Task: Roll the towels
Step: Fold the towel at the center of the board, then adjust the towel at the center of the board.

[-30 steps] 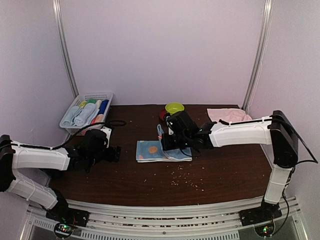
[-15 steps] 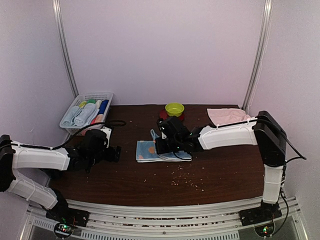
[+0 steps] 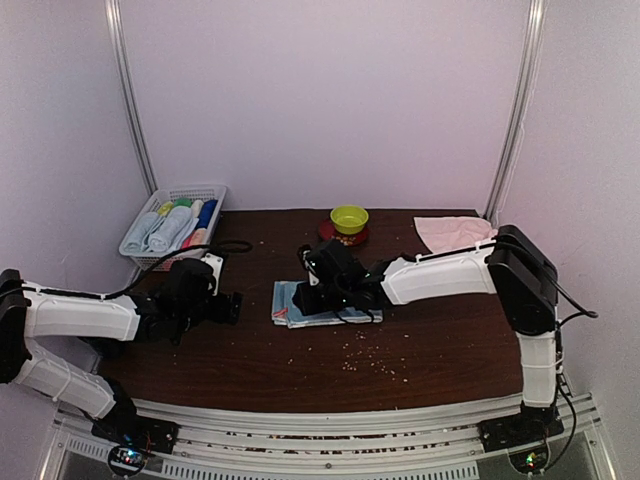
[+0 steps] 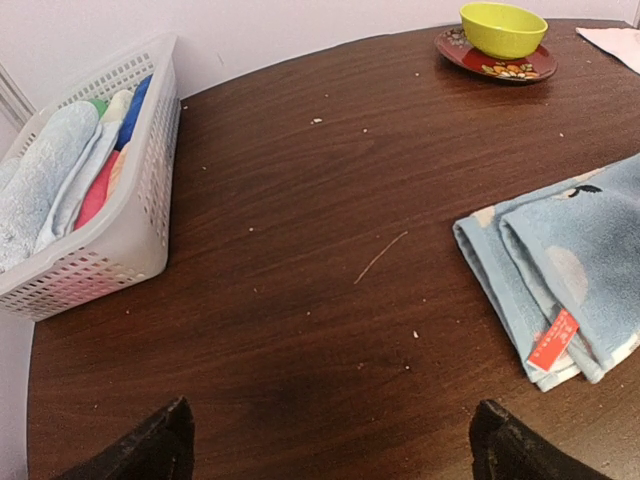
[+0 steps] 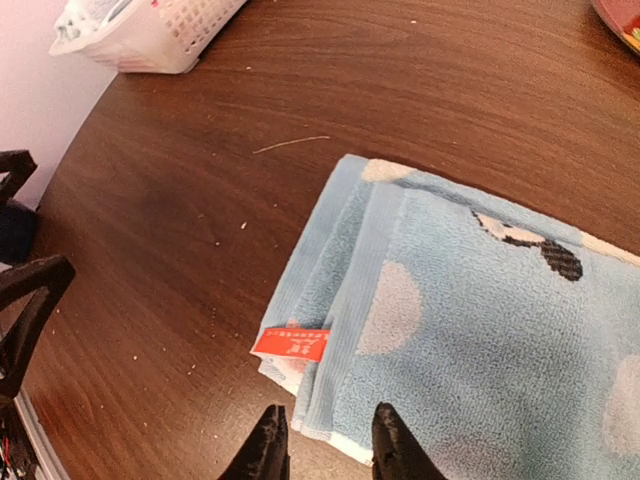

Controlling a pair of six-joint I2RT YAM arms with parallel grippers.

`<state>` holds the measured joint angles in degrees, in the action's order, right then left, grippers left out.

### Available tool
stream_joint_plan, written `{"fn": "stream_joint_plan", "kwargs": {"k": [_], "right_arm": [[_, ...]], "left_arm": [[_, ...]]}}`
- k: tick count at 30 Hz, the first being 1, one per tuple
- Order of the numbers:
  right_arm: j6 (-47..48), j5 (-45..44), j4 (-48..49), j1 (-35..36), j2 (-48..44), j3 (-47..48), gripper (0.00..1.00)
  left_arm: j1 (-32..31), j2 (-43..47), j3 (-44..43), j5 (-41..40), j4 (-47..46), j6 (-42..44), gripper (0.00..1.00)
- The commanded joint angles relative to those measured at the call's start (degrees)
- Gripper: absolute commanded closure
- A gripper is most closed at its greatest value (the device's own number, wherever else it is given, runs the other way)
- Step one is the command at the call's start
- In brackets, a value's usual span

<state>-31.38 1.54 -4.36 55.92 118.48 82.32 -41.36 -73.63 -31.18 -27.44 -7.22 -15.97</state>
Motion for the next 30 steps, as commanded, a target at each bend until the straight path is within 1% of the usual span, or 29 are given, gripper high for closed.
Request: {"fn": "stream_joint_plan", "kwargs": {"k": [1, 5, 9, 13, 16, 19, 22, 25, 30], "right_arm": [[0.9, 4.1, 3.4, 0.6, 0.5, 2.1, 0.68], [1.4, 6.6, 5.6, 0.5, -1.2, 1.0, 0.63], [2.5, 3.8, 4.4, -0.5, -4.4, -2.2, 0.59], [3.1, -0.4, 3.0, -3.7, -9.8, -9.2, 0.52], [1.9, -1.4, 4.0, -7.3, -14.6, -15.9, 0.50], [1.7, -2.6, 4.4, -10.7, -19.7, -21.3, 0.45], [1.6, -3.5, 4.0, -13.0, -22.6, -24.6, 0.43], [1.6, -4.1, 4.0, -14.0, -24.1, -26.4, 0.42], [1.8, -4.8, 3.8, -14.2, -25.3, -27.7, 0.41]], "left_arm": [[-0.3, -0.5, 0.0, -0.7, -1.2, 0.6, 0.02], [-0.3, -0.9, -0.1, -0.5, -1.2, 0.7, 0.02], [-0.3, -0.8, 0.1, 2.0, -2.5, 1.1, 0.02], [-0.3, 0.1, 2.3, 11.4, -9.2, 1.7, 0.02], [-0.3, -1.9, 2.7, 18.3, -13.7, -0.7, 0.03], [-0.4, -6.5, -0.1, 25.3, -15.6, -5.3, 0.06], [-0.1, -9.9, -3.7, 31.3, -17.7, -9.5, 0.07], [1.2, -13.6, -7.9, 35.0, -17.9, -13.5, 0.06], [5.0, -21.0, -11.8, 44.0, -23.8, -19.7, 0.07]]}}
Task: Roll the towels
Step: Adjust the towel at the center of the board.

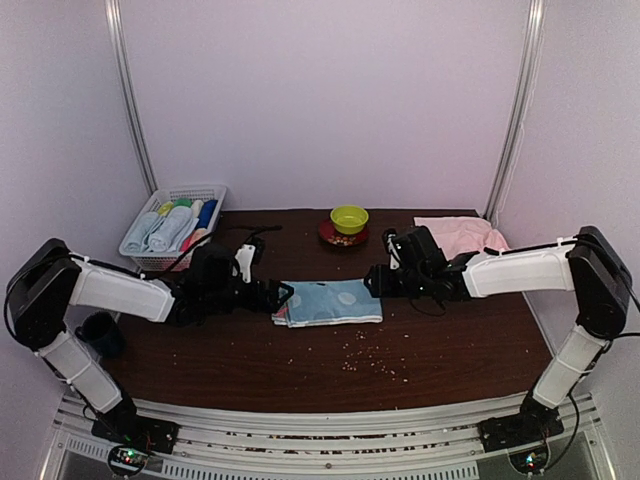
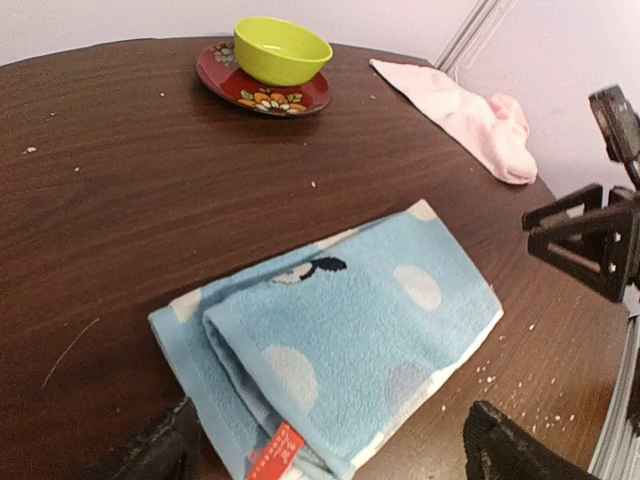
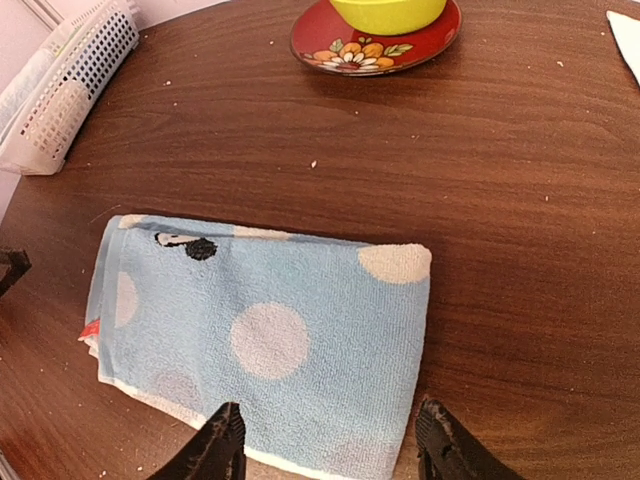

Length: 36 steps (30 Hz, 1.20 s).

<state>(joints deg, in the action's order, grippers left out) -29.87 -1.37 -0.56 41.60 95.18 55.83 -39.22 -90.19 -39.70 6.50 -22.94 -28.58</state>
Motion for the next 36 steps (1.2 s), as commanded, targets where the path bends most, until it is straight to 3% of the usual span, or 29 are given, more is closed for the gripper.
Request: {"fn": "stream_joint_plan", "kwargs": {"k": [1, 12, 28, 36], "right_arm": [[0.3, -2.1, 0.1, 0.1, -2.3, -1.4, 0.41], [0.2, -2.8, 1.4, 0.1, -5.0, -4.1, 0.41], [-1.1, -0.6, 3.5, 0.1, 0.1, -3.1, 0.39], [-0.8, -0.9, 3.2, 0.2, 1.5, -2.6, 0.39]], "left_arm": [[3.4, -6.0, -3.8, 11.4, -9.3, -8.1, 0.08], [7.0, -18.1, -6.0, 19.7, -20.3, -15.8, 0.22], [7.0, -20.1, -9.6, 15.3, -7.5, -12.9, 0.19], [6.9, -20.6, -9.9, 15.3, -6.2, -13.0, 0.19]]}}
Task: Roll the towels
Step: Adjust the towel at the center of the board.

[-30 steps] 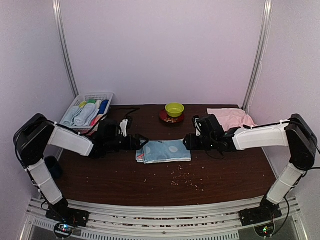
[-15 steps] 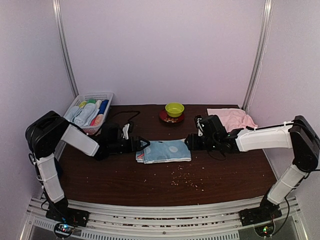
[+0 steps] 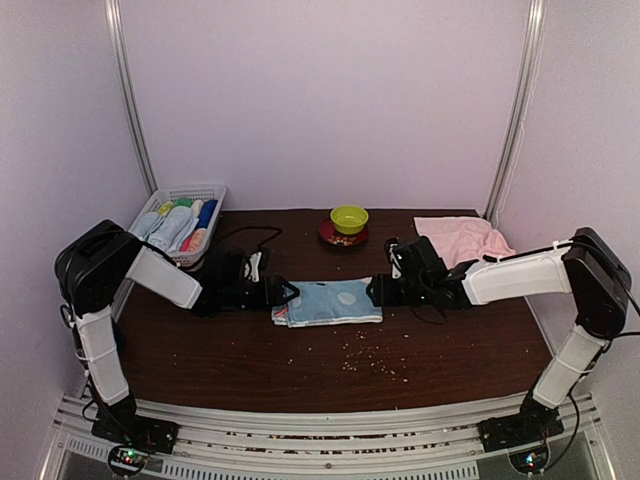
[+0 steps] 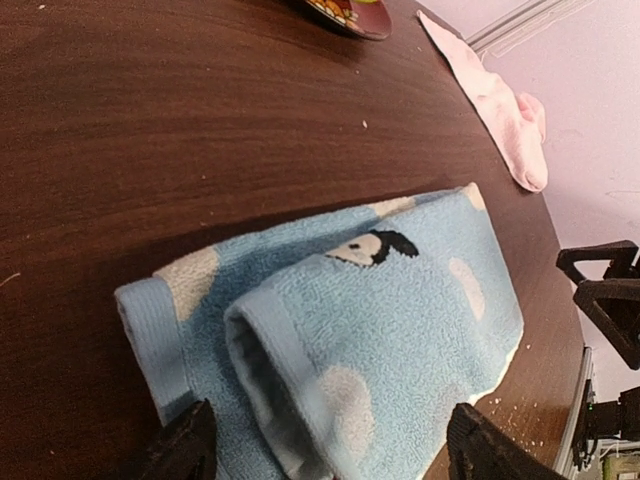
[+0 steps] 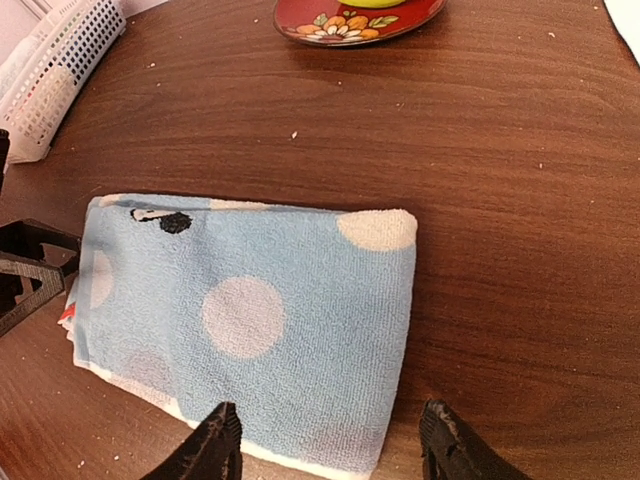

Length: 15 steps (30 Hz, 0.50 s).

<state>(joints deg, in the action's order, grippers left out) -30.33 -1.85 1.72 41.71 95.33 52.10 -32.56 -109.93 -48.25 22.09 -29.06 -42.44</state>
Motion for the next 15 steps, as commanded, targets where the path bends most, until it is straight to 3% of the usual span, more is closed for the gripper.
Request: {"fn": "stream_joint_plan", "kwargs": {"k": [1, 15], "right_arm": [[-0.4, -0.8, 0.7, 0.1, 1.7, 1.3, 0.39], [-0.4, -1.7, 0.9, 0.1, 5.2, 1.9, 0.39]], "left_arm": [[0.2, -1.0, -1.5, 0.0, -0.1, 0.8, 0.19], [-0.7, -1.7, -3.4, -0.1, 2.3, 1.8, 0.27]]}}
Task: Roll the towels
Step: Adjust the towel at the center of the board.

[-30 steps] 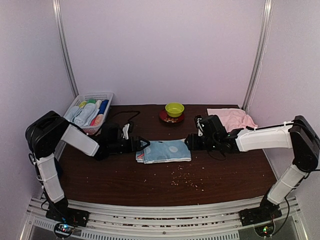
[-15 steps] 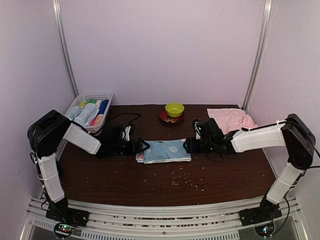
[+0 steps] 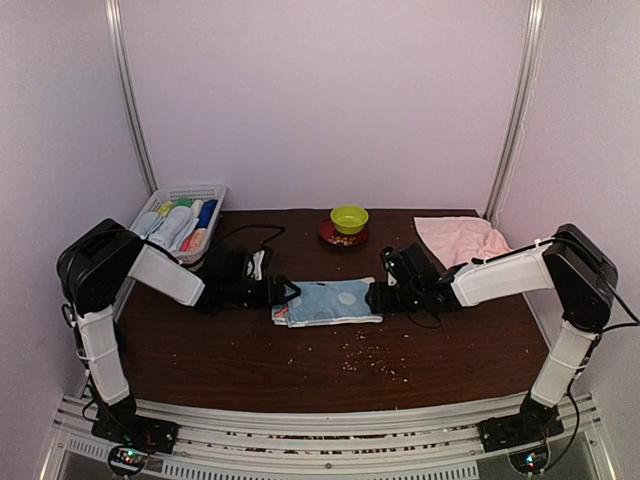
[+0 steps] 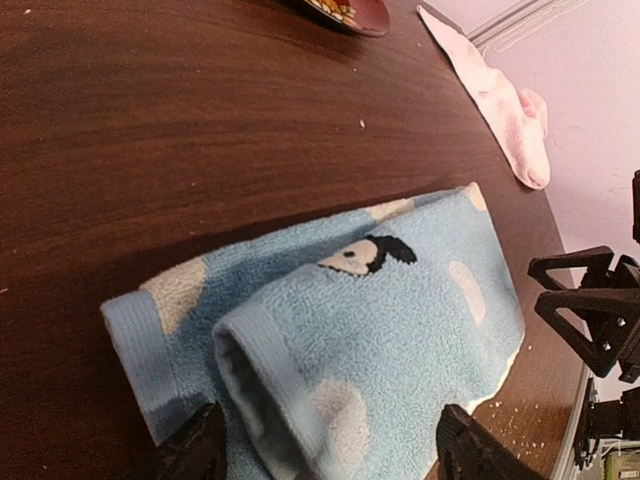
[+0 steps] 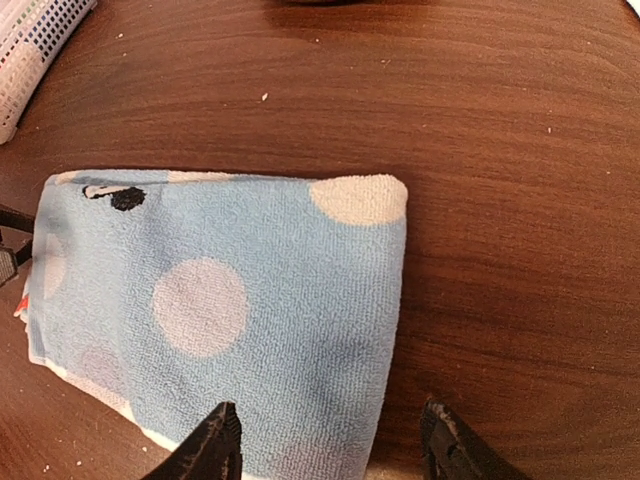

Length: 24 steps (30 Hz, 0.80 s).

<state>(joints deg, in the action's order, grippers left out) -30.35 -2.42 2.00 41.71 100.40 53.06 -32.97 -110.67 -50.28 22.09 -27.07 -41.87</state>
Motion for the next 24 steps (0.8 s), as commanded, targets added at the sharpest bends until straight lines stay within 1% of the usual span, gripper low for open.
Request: {"fn": "stream_joint_plan", "kwargs": {"k": [1, 9, 14, 16, 19, 24], "right_arm": [[-0.4, -1.2, 0.7, 0.1, -0.1, 0.9, 0.39], [-0.5, -1.4, 1.0, 0.1, -0.1, 0.4, 0.39], [-0.6, -1.5, 1.1, 0.1, 0.5, 0.5, 0.39], [-0.6, -1.5, 1.1, 0.1, 0.5, 0.5, 0.39], [-0.6, -1.5, 1.2, 0.1, 0.3, 0.3, 0.39], [-0.5, -1.6, 1.2, 0.1, 0.3, 0.3, 0.39]], "left_arm": [[-0.3, -1.1, -1.4, -0.1, 0.3, 1.3, 0.27], [-0.5, -2.2, -2.1, 0.5, 0.4, 1.0, 0.30], [-0.5, -2.6, -2.7, 0.8, 0.9, 1.2, 0.36], [-0.6, -2.7, -3.0, 0.8, 1.1, 1.1, 0.41], [-0.6, -2.7, -3.0, 0.3, 1.4, 1.1, 0.42], [-0.6, -2.6, -2.9, 0.1, 1.2, 0.9, 0.51]]}}
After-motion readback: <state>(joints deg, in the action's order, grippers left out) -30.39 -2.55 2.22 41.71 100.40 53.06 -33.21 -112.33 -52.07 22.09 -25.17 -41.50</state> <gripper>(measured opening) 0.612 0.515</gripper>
